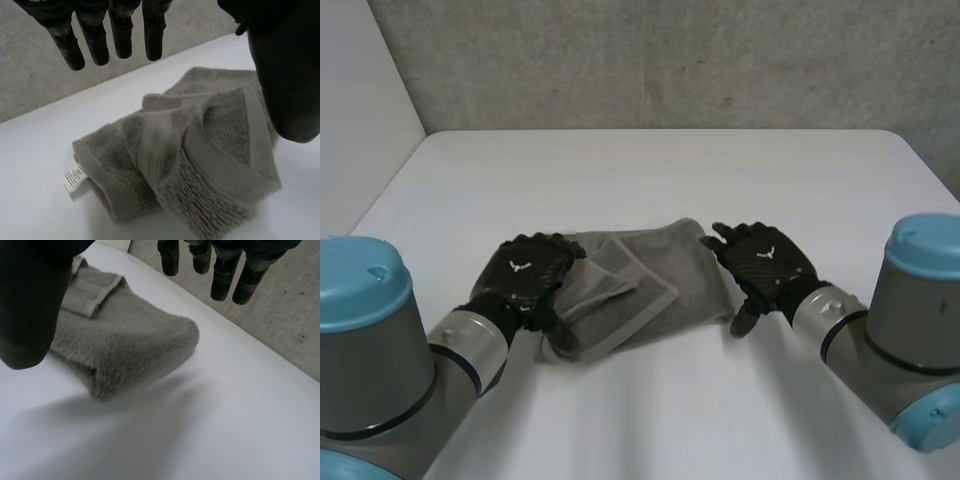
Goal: Fold the towel.
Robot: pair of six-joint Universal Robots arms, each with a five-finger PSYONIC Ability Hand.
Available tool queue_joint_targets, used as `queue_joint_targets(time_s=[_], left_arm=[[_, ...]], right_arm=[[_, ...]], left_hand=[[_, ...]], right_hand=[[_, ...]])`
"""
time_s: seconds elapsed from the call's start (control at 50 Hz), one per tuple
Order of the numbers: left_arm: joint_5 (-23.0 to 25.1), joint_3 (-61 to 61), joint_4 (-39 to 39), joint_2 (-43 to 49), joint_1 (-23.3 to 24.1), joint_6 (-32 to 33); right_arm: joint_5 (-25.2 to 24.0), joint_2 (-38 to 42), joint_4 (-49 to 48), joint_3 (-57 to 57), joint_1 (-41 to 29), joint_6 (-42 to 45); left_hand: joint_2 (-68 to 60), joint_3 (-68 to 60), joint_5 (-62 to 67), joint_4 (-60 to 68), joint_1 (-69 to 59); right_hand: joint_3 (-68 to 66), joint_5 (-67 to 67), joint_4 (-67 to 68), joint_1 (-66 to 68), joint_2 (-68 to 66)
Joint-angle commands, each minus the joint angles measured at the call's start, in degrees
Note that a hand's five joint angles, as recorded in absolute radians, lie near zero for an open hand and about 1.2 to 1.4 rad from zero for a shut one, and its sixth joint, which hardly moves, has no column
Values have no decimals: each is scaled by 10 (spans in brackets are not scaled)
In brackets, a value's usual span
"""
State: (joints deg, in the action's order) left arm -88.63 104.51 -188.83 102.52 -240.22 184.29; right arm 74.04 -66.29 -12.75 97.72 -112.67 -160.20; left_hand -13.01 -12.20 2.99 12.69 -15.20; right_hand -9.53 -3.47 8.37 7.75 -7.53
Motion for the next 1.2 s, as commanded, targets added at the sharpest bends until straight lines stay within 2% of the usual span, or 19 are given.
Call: queue_joint_targets(time_s=[0.02, 0.08, 0.14, 0.34, 0.58, 0.72, 0.76, 1.08, 1.2], left_arm=[[-35, 6, -3, 29, 23, 3], [-58, 3, -3, 48, 39, 3], [-64, 3, -3, 54, 48, 3], [-67, 6, -3, 54, 52, 3], [-69, 3, -8, 58, 56, 3], [-91, -5, -10, 64, 54, 3], [-94, -8, -10, 64, 53, 3], [-97, -16, -16, 77, 48, 3], [-105, -13, -19, 79, 48, 3]], right_arm=[[-2, 48, -91, 22, -4, 0], [-2, 56, -101, 20, -8, -1], [-1, 74, -105, 16, -10, -13], [0, 99, -137, -6, -10, -78], [0, 112, -138, -14, -12, -91], [4, 113, -134, -15, -42, -96], [4, 113, -134, -15, -48, -100], [10, 129, -140, -24, -77, -126], [38, 134, -140, -27, -73, -123]], left_hand=[[36, 22, -30, -27, 58], [35, 22, -30, -27, 57], [35, 22, -30, -27, 57], [35, 22, -30, -27, 57], [36, 22, -30, -27, 58], [35, 22, -30, -27, 57], [35, 22, -30, -27, 57], [36, 22, -30, -27, 58], [36, 22, -30, -27, 58]], right_hand=[[-5, -10, 16, 67, -69], [-5, -50, 16, 107, -110], [-5, -72, 16, 129, -132], [-5, -269, 16, 326, -328], [-5, -266, 16, 323, -325], [-5, -103, 16, 160, -162], [-5, -96, 16, 153, -155], [-5, -181, 16, 239, -241], [-5, -183, 16, 240, -243]])
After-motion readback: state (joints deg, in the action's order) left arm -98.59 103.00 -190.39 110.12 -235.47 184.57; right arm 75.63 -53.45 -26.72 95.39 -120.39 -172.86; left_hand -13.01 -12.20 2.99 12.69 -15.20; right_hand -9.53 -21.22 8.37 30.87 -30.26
